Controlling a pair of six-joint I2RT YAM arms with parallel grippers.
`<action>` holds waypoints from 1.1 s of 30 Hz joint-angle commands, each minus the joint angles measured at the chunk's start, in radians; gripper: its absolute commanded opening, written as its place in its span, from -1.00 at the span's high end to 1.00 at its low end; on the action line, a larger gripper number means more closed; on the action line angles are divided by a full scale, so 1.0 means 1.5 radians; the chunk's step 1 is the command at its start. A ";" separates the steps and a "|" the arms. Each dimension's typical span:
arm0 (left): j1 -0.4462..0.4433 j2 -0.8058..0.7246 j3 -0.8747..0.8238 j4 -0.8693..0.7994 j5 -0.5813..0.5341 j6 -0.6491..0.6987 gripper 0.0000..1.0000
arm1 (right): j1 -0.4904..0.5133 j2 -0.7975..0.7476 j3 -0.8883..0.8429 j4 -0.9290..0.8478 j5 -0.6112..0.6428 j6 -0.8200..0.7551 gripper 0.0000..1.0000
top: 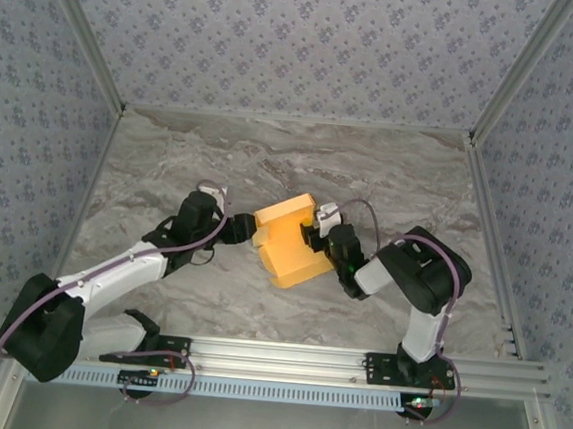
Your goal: Fold the paper box
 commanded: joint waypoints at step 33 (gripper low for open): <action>0.041 0.153 0.057 0.044 0.114 -0.082 -0.46 | 0.226 0.008 0.023 0.107 -0.042 -0.076 -0.21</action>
